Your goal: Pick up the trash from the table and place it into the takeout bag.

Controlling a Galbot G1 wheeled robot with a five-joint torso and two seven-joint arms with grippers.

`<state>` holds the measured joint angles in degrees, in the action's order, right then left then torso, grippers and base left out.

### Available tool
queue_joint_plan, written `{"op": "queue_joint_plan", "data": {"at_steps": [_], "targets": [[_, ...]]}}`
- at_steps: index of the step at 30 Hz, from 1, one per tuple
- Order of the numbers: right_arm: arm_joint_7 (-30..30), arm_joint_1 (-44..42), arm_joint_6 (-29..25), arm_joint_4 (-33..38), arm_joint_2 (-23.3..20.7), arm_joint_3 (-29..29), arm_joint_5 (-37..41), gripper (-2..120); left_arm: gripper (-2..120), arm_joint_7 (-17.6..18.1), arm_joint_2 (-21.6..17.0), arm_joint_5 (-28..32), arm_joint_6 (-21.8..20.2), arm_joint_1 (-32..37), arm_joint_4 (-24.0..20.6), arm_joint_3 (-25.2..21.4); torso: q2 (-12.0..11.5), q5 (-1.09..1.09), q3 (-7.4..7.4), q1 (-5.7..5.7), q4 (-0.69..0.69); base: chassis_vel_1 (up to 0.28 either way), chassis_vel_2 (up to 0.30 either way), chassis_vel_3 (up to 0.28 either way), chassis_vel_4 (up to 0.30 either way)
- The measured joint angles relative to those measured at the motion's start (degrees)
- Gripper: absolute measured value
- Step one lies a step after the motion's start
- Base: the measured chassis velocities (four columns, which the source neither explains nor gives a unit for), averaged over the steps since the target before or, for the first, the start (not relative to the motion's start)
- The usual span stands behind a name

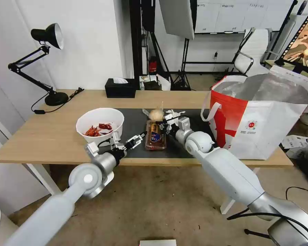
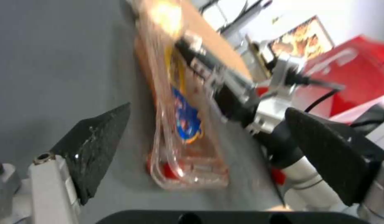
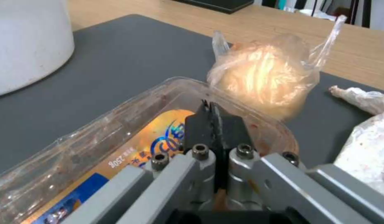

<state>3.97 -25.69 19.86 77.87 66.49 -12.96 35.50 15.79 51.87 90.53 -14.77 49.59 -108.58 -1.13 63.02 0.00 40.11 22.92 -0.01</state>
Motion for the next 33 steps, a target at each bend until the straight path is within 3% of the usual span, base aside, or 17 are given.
{"op": "queue_joint_plan", "data": {"at_steps": [6, 14, 23, 28, 33], "targets": [[0.04, 0.53, -0.03, -0.2, 0.05, -0.51, 0.16, 0, 100, 2.41, 1.51, 1.87, -2.64, -2.68, 2.83, 1.98, 0.0, 0.0, 0.0, 0.0, 0.0, 0.0, 0.0, 0.0, 0.0], [0.05, 0.59, -0.12, -0.43, 0.04, -0.26, 0.27, 0, 100, 3.81, 3.61, 3.66, -3.18, -4.33, 4.81, 3.1, 0.0, 0.0, 0.0, 0.0, 0.0, 0.0, 0.0, 0.0, 0.0], [0.04, 0.24, -0.19, -0.36, 0.16, 0.02, 0.28, 0, 73, 4.64, 5.03, 3.73, -3.16, -4.62, 5.72, 3.57, 0.0, -0.01, 0.0, 0.0, 0.0, 0.0, 0.0, 0.0, 0.0], [-0.05, -0.01, -0.21, 0.03, 0.17, 0.06, 0.27, 0, 48, 4.84, 5.0, 3.72, -2.93, -4.52, 5.84, 3.61, 0.0, -0.01, 0.0, 0.0, 0.01, 0.0, 0.0, 0.0, 0.0], [-0.09, -0.17, -0.21, 0.42, -0.06, 0.01, 0.27, 0, 33, 4.91, 4.84, 3.68, -2.8, -4.68, 5.96, 3.51, 0.0, -0.01, 0.0, 0.0, 0.01, 0.0, 0.0, 0.0, 0.0]]}}
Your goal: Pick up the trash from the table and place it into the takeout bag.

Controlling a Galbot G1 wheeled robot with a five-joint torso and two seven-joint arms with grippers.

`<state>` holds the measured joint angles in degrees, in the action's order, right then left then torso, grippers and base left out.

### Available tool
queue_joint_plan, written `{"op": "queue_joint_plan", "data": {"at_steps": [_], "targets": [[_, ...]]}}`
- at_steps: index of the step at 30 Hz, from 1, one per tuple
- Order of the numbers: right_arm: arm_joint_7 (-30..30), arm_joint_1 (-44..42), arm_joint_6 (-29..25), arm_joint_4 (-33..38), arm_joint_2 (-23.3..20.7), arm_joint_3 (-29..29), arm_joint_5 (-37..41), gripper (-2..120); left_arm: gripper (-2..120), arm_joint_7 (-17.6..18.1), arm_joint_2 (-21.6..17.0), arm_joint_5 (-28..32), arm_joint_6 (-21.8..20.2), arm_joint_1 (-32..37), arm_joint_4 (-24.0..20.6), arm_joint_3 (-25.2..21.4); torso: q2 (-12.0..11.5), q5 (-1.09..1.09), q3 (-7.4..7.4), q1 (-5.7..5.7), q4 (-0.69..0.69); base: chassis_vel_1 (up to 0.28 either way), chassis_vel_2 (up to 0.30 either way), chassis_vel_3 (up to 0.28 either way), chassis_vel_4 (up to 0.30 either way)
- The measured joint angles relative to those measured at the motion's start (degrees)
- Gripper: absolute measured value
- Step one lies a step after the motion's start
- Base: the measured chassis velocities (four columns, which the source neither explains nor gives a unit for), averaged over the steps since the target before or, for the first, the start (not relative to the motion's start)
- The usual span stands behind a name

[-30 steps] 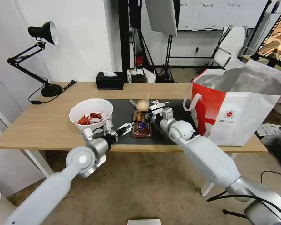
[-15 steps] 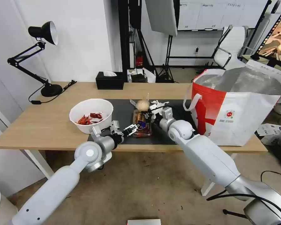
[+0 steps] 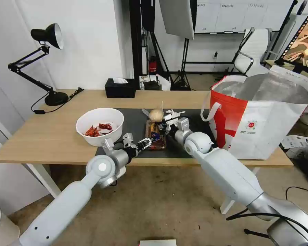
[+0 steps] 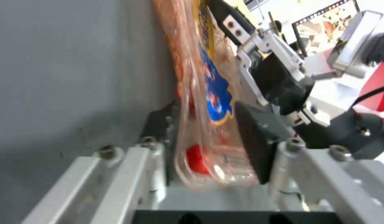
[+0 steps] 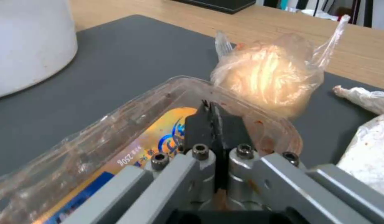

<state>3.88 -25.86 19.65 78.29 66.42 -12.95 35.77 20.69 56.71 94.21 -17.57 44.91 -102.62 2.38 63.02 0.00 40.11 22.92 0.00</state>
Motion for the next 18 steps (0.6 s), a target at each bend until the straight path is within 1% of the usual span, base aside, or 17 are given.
{"op": "queue_joint_plan", "data": {"at_steps": [3, 4, 5, 6, 7, 9, 13, 16, 17, 18], "targets": [[0.0, -0.13, 0.0, 0.28, -0.2, -0.08, 0.04, 0, 20, 0.01, -0.14, -0.03, 0.07, -0.14, 0.07, -0.01, 0.0, 0.0, 0.0, 0.0, 0.0, 0.0, 0.0, 0.0, 0.0], [0.0, -0.13, 0.0, 0.28, -0.2, -0.08, 0.04, 0, 20, 0.01, -0.14, -0.03, 0.07, -0.14, 0.07, -0.01, 0.0, 0.0, 0.0, 0.0, 0.0, 0.0, 0.0, 0.0, 0.0], [-0.01, -0.15, 0.0, 0.32, -0.21, -0.09, 0.07, 0, 17, 0.01, -0.14, -0.03, 0.08, -0.21, 0.16, -0.02, 0.0, 0.0, 0.0, 0.0, 0.0, 0.0, 0.0, 0.0, 0.0], [-0.02, -0.18, 0.0, 0.4, -0.22, -0.1, 0.17, 0, 9, 0.01, -0.14, -0.04, 0.12, -0.31, 0.32, -0.05, 0.0, 0.0, 0.0, 0.0, 0.0, 0.0, 0.0, 0.0, 0.0], [-0.02, -0.18, 0.0, 0.4, -0.22, -0.1, 0.17, 0, 9, 0.01, -0.14, -0.04, 0.12, -0.31, 0.32, -0.05, 0.0, 0.0, 0.0, 0.0, 0.0, 0.0, 0.0, 0.0, 0.0], [-0.11, -0.24, -0.03, 0.46, -0.21, -0.11, 0.57, 0, 0, 0.0, -0.06, -0.06, 0.17, -0.34, 0.37, -0.14, 0.0, 0.0, 0.0, 0.0, 0.0, 0.0, 0.0, 0.0, 0.0], [-0.28, -0.31, -0.1, 0.6, -0.2, -0.05, 1.2, 0, 0, -0.03, 0.23, -0.06, 0.3, -0.18, 0.39, -0.36, 0.0, 0.0, 0.0, 0.0, 0.0, 0.0, 0.0, 0.0, 0.0], [-0.73, -0.53, -1.16, 0.79, -0.17, 0.26, 2.33, 0, 0, -0.06, 0.51, -0.09, 0.51, 0.08, 0.39, -0.71, 0.0, 0.0, 0.0, 0.0, 0.0, 0.0, 0.0, 0.0, 0.0], [-1.78, -0.89, -3.11, 1.16, -0.03, 0.69, 4.19, 0, 0, -0.06, 0.64, -0.14, 0.83, 0.26, 0.3, -1.05, 0.0, 0.0, 0.0, 0.0, 0.0, 0.0, 0.0, 0.0, 0.0], [-4.39, -1.73, -6.2, 2.64, 0.23, 1.82, 9.35, 0, 0, -0.07, 0.73, -0.51, 1.26, 0.5, -0.2, -1.62, 0.0, 0.0, 0.01, 0.01, 0.0, 0.0, 0.0, 0.0, 0.0]]}}
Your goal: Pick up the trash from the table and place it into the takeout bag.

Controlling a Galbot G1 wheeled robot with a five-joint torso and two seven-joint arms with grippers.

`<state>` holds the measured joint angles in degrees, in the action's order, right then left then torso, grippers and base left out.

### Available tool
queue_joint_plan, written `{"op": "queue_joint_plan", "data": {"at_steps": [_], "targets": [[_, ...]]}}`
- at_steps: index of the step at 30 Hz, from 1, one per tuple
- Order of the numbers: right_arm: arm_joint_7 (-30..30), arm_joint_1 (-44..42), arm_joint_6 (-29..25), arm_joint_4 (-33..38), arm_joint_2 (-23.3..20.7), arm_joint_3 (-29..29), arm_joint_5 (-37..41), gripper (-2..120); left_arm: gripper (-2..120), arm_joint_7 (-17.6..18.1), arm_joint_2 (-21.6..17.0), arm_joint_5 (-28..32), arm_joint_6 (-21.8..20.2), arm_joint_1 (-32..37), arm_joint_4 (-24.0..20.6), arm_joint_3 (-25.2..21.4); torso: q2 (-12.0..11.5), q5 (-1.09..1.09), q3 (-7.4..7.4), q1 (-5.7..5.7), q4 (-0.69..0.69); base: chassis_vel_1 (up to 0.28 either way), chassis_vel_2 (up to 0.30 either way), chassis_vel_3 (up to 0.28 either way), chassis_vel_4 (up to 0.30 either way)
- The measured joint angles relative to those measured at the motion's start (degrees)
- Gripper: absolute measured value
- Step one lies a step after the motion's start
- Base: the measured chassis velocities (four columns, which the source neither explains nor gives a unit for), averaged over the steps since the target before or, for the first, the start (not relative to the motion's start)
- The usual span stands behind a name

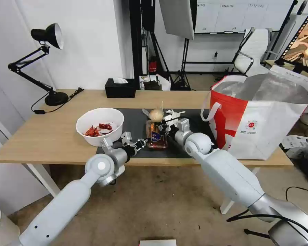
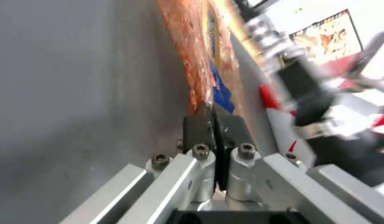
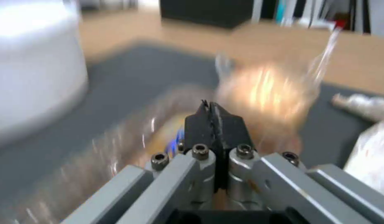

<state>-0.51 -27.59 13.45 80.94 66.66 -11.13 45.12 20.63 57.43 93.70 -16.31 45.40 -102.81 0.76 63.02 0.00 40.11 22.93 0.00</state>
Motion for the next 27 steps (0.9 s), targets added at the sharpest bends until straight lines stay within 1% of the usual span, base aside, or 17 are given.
{"op": "queue_joint_plan", "data": {"at_steps": [1, 2, 4, 5, 6, 7, 8, 11, 12, 16, 18, 19, 21, 22, 24, 25, 27], "targets": [[-2.64, -1.01, -1.99, 2.03, 0.3, 1.53, 5.8, 0, 0, -0.02, 0.0, -0.76, 0.44, 0.12, -0.5, -0.42, 0.0, -0.01, 0.0, 0.0, 0.01, 0.0, 0.0, 0.0, 0.0], [-2.64, -1.01, -1.99, 2.03, 0.3, 1.53, 5.8, 0, 0, -0.02, 0.0, -0.76, 0.44, 0.12, -0.5, -0.42, 0.0, -0.01, 0.0, 0.0, 0.01, 0.0, 0.0, 0.0, 0.0], [-7.88, -4.61, -5.17, 8.21, 0.57, 6.61, 15.12, 8, 0, -0.2, -0.54, -3.85, 1.59, 0.39, -2.54, -2.1, 0.0, -0.01, -0.01, 0.0, 0.02, 0.0, 0.0, 0.0, 0.0], [-7.88, -4.61, -5.17, 8.21, 0.57, 6.61, 15.12, 8, 0, -0.2, -0.54, -3.85, 1.59, 0.39, -2.54, -2.1, 0.0, -0.01, -0.01, 0.0, 0.02, 0.0, 0.0, 0.0, 0.0], [-9.03, -7.27, -6.77, 11.63, -0.11, 9.08, 16.61, 14, 0, -0.52, -1.06, -5.28, 2.17, 0.39, -3.75, -2.99, 0.01, -0.01, -0.02, -0.01, 0.02, 0.0, 0.0, 0.0, 0.0], [-9.59, -10.12, -7.66, 14.89, -1.09, 10.95, 16.8, 19, 0, -1.06, -1.81, -6.64, 2.77, 0.15, -4.79, -3.64, 0.01, 0.0, -0.02, -0.02, 0.01, 0.0, 0.0, 0.0, 0.0], [-9.59, -10.12, -7.66, 14.89, -1.09, 10.95, 16.8, 19, 0, -1.06, -1.81, -6.64, 2.77, 0.15, -4.79, -3.64, 0.01, 0.0, -0.02, -0.02, 0.01, 0.0, 0.0, 0.0, 0.0], [-9.98, -19.69, -8.58, 24.0, -4.57, 16.01, 14.01, 36, 0, -2.64, -3.99, -11.26, 4.63, -3.15, -6.27, -4.1, 0.01, 0.0, -0.02, -0.02, -0.01, 0.0, 0.0, 0.0, 0.0], [-9.98, -19.69, -8.58, 24.0, -4.57, 16.01, 14.01, 36, 0, -2.64, -3.99, -11.26, 4.63, -3.15, -6.27, -4.1, 0.01, 0.0, -0.02, -0.02, -0.01, 0.0, 0.0, 0.0, 0.0], [-10.0, -26.9, -8.2, 28.79, -6.92, 18.9, 9.93, 49, 0, -4.02, -5.23, -14.69, 5.7, -11.05, -3.91, -1.58, 0.01, -0.01, -0.02, -0.03, 0.0, 0.0, 0.0, 0.0, 0.0], [-9.99, -31.9, -7.6, 30.44, -8.14, 19.47, 5.48, 59, 0, -5.26, -4.78, -17.33, 6.51, -21.18, -0.43, 3.12, 0.01, 0.0, -0.01, -0.02, 0.01, 0.0, 0.0, 0.0, 0.0], [-9.99, -31.9, -7.6, 30.44, -8.14, 19.47, 5.48, 59, 0, -5.26, -4.78, -17.33, 6.51, -21.18, -0.43, 3.12, 0.01, 0.0, -0.01, -0.02, 0.01, 0.0, 0.0, 0.0, 0.0], [-9.82, -35.71, -7.26, 31.2, -8.19, 19.97, 1.31, 70, 0, -5.81, -2.16, -21.4, 7.7, -30.64, 2.76, 9.06, 0.01, 0.04, -0.01, -0.02, -0.01, 0.0, 0.0, 0.0, 0.0], [-9.82, -35.71, -7.26, 31.2, -8.19, 19.97, 1.31, 70, 0, -5.81, -2.16, -21.4, 7.7, -30.64, 2.76, 9.06, 0.01, 0.04, -0.01, -0.02, -0.01, 0.0, 0.0, 0.0, 0.0], [-9.59, -38.59, -7.06, 31.91, -7.52, 20.5, -1.71, 81, 0, -5.81, 1.71, -26.36, 9.24, -37.74, 5.94, 15.09, 0.0, 0.01, 0.0, -0.01, -0.02, 0.0, 0.0, 0.0, 0.0], [-9.59, -38.59, -7.06, 31.91, -7.52, 20.5, -1.71, 81, 0, -5.81, 1.71, -26.36, 9.24, -37.74, 5.94, 15.09, 0.0, 0.01, 0.0, -0.01, -0.02, 0.0, 0.0, 0.0, 0.0], [-9.35, -42.0, -6.84, 33.15, -6.94, 21.68, -4.16, 90, 0, -6.65, 7.38, -32.38, 10.91, -44.65, 10.39, 21.38, 0.0, 0.03, 0.0, 0.0, 0.0, 0.0, 0.0, 0.0, 0.0]]}}
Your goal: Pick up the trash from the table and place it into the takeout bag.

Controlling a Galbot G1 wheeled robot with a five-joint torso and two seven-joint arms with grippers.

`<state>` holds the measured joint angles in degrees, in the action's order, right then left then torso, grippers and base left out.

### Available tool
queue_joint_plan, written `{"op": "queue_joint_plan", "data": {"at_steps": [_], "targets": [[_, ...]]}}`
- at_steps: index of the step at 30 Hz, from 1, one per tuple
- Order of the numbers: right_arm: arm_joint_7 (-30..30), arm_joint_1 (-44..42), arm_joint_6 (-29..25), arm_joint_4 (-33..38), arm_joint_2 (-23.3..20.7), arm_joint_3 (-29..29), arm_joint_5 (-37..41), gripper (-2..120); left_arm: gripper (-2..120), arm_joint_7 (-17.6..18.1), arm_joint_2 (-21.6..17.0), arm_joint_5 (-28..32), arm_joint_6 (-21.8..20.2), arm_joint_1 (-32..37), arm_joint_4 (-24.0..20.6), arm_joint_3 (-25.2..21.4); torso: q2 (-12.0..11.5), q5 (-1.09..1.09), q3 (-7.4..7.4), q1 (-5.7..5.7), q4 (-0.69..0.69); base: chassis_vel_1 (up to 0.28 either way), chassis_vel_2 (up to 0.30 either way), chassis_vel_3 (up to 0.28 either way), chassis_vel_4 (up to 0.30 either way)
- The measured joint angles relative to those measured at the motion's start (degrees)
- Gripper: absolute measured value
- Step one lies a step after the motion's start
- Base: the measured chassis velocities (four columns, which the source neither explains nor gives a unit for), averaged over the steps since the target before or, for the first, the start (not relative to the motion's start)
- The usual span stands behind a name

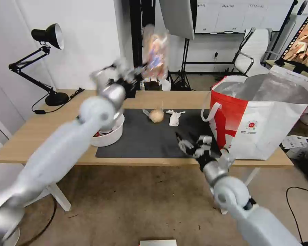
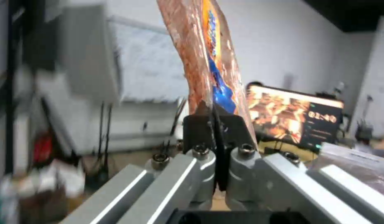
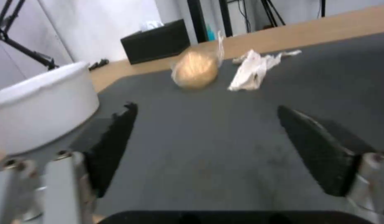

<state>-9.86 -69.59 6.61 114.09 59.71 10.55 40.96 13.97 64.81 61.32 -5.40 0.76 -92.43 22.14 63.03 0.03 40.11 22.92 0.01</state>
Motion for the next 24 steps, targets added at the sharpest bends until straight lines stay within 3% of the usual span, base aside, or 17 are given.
{"op": "queue_joint_plan", "data": {"at_steps": [1, 5, 9, 18, 20, 24], "targets": [[0.0, 0.0, 0.0, 0.0, 0.0, 0.0, 0.0, 90, 0, 0.0, 0.0, 0.0, 0.0, 0.0, 0.0, 0.0, 0.0, 0.0, 0.0, 0.0, 0.0, 0.0, 0.0, 0.0, 0.0], [0.18, -5.88, 0.8, 3.02, 0.22, 3.72, -2.68, 100, 0, -3.35, 11.42, -9.38, 1.98, -7.55, 9.88, 9.29, 0.01, 0.01, -0.01, 0.0, -0.08, 0.0, 0.0, 0.0, 0.0], [0.23, -7.39, 0.96, 4.04, -0.1, 4.82, -3.2, 100, 0, -6.49, 15.92, -15.97, 3.0, -9.18, 14.78, 13.57, 0.0, 0.0, 0.0, 0.0, -0.04, 0.0, 0.0, 0.0, 0.0], [0.62, -8.28, 0.98, 5.31, -0.79, 6.02, -3.31, 100, 0, -13.14, 17.02, -24.09, 3.23, -10.42, 18.9, 17.58, 0.0, -0.02, 0.0, 0.0, 0.0, 0.0, 0.0, 0.0, 0.0], [0.72, -8.24, 1.01, 5.36, -1.03, 6.13, -3.32, 100, 0, -15.98, 16.54, -27.77, 4.49, -10.49, 19.74, 18.53, 0.0, -0.03, 0.0, 0.0, 0.0, 0.0, 0.0, 0.0, 0.0], [0.9, -8.14, 1.06, 5.17, -1.42, 5.93, -3.57, 100, 0, -17.21, 15.82, -29.5, 5.18, -10.48, 19.67, 19.27, 0.0, -0.03, 0.0, 0.0, 0.0, 0.0, 0.0, 0.0, 0.0]]}}
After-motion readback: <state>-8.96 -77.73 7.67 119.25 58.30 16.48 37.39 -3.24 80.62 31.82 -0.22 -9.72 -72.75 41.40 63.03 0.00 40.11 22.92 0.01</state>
